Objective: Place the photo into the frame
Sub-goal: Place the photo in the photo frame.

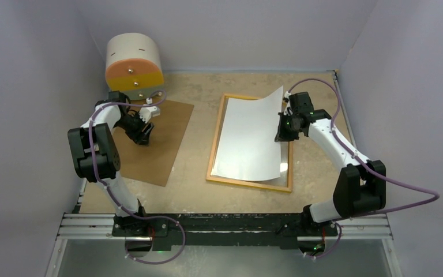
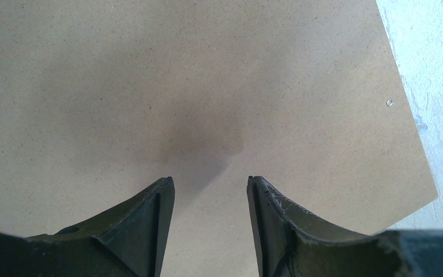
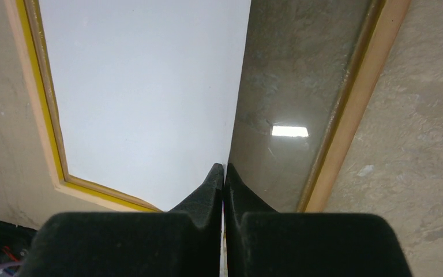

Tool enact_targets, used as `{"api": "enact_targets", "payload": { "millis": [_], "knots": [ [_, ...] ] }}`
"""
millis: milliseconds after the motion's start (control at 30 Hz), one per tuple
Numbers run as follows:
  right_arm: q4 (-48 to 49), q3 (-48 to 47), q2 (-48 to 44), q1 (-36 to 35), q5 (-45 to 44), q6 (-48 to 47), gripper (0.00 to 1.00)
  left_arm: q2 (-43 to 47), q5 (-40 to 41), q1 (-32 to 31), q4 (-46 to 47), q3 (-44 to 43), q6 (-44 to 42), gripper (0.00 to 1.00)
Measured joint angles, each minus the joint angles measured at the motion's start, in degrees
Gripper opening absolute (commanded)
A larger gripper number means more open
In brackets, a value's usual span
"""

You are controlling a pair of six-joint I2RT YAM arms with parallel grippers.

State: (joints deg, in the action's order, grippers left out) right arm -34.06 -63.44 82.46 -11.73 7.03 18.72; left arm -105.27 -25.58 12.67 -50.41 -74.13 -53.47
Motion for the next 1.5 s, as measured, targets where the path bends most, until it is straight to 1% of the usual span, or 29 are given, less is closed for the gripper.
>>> {"api": "enact_targets", "payload": {
  "millis": [267,367,500,533,567,600,633,667,800,900,1000,1033,1067,1100,1133,1233,1400,1500],
  "knots": [
    [0.7,0.0,1.2,0.0,0.1,-0.5,0.00,0.0,0.0,0.0,0.0,0.0,0.0,0.52],
    [1.4,0.0,1.2,0.0,0.1,-0.5,0.09,0.0,0.0,0.0,0.0,0.0,0.0,0.52],
    [2.6,0.0,1.2,0.0,0.1,-0.6,0.16,0.0,0.0,0.0,0.0,0.0,0.0,0.52],
    [2.8,-0.1,1.3,0.0,0.1,-0.6,0.21,0.0,0.0,0.0,0.0,0.0,0.0,0.52],
    [2.8,-0.4,1.6,0.0,0.1,-0.6,0.27,0.0,0.0,0.0,0.0,0.0,0.0,0.52],
    [2.8,-0.8,2.0,0.0,0.0,-0.6,0.36,0.0,0.0,0.0,0.0,0.0,0.0,0.52],
    [2.9,-1.0,2.3,0.0,0.0,-0.5,0.43,0.0,0.0,0.0,0.0,0.0,0.0,0.53],
    [3.1,-1.0,2.6,0.0,0.0,-0.6,0.47,0.0,0.0,0.0,0.0,0.0,0.0,0.53],
    [3.5,-0.8,2.5,0.0,0.0,-0.7,0.60,0.0,0.0,0.0,0.0,0.0,0.0,0.55],
    [4.0,-0.8,2.5,0.0,-0.2,-0.5,0.67,0.0,-0.1,0.0,0.0,0.0,0.0,0.55],
    [4.0,-0.8,2.5,0.0,-1.0,-0.4,0.78,0.0,-0.1,0.0,0.0,0.0,0.0,0.57],
    [4.0,-0.8,2.5,0.0,-1.7,-0.4,0.84,0.0,-0.1,0.0,0.0,0.0,0.0,0.59],
    [4.0,-0.8,2.5,0.0,-2.3,-0.3,0.93,0.0,-0.1,0.0,0.0,0.0,-0.1,0.65],
    [4.0,-0.8,2.5,0.0,-3.3,-0.1,0.98,0.0,-0.1,0.0,-0.1,0.0,-0.1,0.71],
    [4.0,-0.8,2.5,-0.1,-4.1,0.0,0.99,0.0,-0.1,0.0,-0.1,0.0,-0.1,0.76],
    [4.0,-0.8,1.5,-0.1,-7.8,0.3,0.99,0.0,-0.3,0.0,-0.5,0.0,-0.2,0.81],
    [4.5,-0.8,-2.2,-0.1,-12.5,1.7,0.99,0.0,-0.5,0.0,-1.2,0.0,-0.2,0.82],
    [5.9,-0.8,-3.7,-0.1,-12.0,5.2,0.99,0.0,-0.5,0.2,-1.2,0.0,-0.1,0.82]
  ]
}}
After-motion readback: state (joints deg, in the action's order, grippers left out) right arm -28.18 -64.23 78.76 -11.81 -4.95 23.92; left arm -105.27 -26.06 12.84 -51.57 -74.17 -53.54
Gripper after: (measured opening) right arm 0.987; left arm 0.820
